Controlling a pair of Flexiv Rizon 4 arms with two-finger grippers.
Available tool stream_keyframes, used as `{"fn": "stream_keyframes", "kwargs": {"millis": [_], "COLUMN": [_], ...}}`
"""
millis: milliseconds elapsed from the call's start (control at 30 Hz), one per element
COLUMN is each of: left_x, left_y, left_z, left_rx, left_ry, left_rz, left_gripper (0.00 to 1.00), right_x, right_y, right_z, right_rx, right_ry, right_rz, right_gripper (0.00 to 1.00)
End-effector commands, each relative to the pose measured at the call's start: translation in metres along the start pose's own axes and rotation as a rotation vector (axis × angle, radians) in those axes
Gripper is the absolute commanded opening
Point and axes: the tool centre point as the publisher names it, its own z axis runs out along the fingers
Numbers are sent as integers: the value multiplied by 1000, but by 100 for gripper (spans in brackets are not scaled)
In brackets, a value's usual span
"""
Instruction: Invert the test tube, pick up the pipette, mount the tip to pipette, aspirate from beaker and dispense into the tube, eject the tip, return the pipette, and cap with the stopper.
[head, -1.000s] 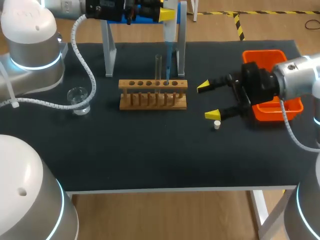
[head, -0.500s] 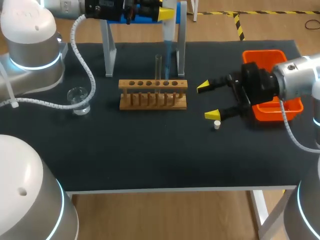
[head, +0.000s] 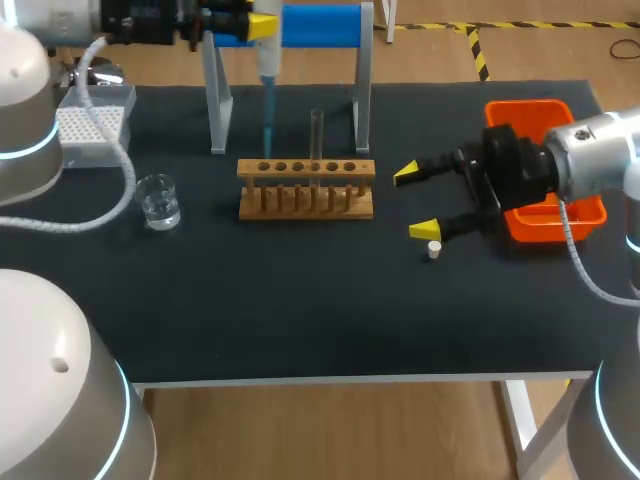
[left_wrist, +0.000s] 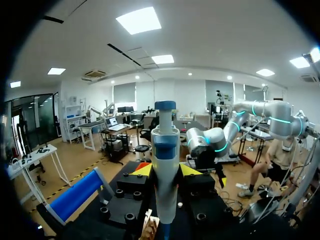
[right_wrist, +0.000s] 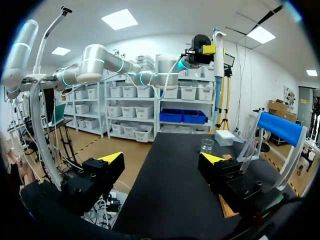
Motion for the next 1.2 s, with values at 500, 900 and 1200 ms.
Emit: {"fn": "stream_keyframes", "kwargs": {"millis": [500, 900, 1200], "left_x": [-31, -54, -64], "left_y": [53, 77, 82], "left_z": [-126, -148, -152], "left_rx": [27, 51, 68], "left_ry": [-240, -279, -283], "left_rz": [-33, -35, -22], "left_gripper": [0, 0, 0], "right_x": [1, 1, 1], "right_y": [1, 1, 1], "right_z": [-2, -2, -2], "right_rx": [3, 3, 3], "right_ry": [2, 2, 2], "right_rz": [0, 0, 0], "right_gripper": [100, 100, 100]}}
